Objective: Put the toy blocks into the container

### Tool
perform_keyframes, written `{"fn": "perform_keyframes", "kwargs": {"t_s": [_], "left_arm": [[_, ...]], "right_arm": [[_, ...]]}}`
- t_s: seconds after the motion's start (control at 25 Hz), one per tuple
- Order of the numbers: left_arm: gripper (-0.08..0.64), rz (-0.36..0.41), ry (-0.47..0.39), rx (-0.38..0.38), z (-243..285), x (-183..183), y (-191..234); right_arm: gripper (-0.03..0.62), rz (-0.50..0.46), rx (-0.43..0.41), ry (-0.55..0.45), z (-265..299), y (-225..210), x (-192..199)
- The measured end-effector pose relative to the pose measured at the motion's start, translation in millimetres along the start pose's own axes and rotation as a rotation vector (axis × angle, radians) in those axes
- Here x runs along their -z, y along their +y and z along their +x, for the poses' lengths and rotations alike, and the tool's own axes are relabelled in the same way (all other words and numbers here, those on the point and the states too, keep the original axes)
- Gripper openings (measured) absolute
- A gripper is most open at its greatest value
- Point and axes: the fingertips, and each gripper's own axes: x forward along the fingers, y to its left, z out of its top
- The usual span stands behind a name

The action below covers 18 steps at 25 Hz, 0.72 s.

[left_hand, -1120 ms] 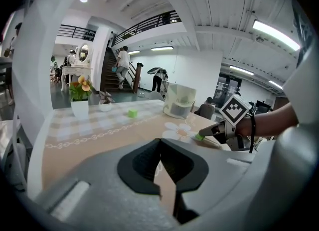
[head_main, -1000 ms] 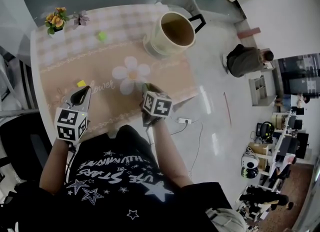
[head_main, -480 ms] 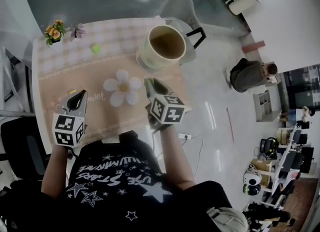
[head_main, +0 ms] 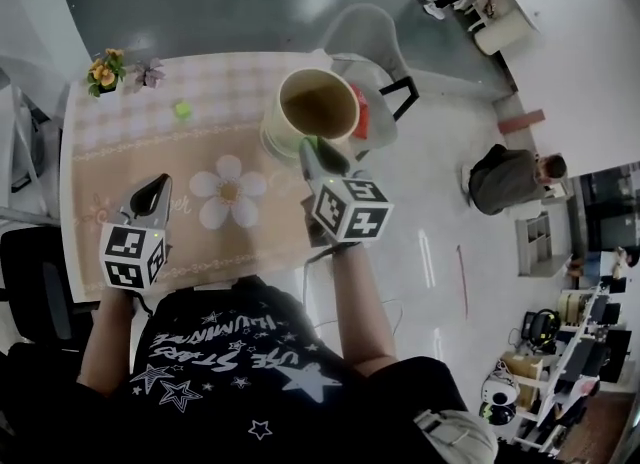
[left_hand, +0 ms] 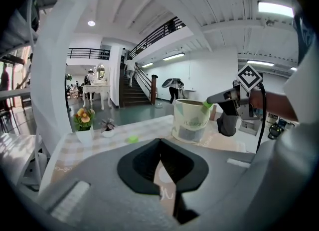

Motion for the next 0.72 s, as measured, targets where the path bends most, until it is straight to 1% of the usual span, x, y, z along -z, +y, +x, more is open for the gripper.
{"fn": "perform_keyframes", "kwargs": {"t_s": [0.16, 0.28, 0.48, 0.72], "left_arm": [[0.009, -0.001, -0.004, -0.038, 5.1, -9.3, -5.0], [0.009, -0.005, -0.014, -0.069, 10.4, -17.8, -9.1], [0.009, -0.026, -0.021, -0.122, 18.7, -23.5, -13.0], [0.009, -0.074, -0.002, -0.198, 19.9, -14.6, -17.2]], "right_arm": [[0.084, -0.007, -0.031, -0.044, 5.4, -19.9, -25.5], [0.084, -0.023, -0.053, -0.052, 13.7, -34.0, -36.6], [0.084, -0.095, -0.094, -0.028, 34.0, -45.5, -43.0], [0.087, -0.175, -0.103, 0.016, 53.4, -57.1, -42.2]]}}
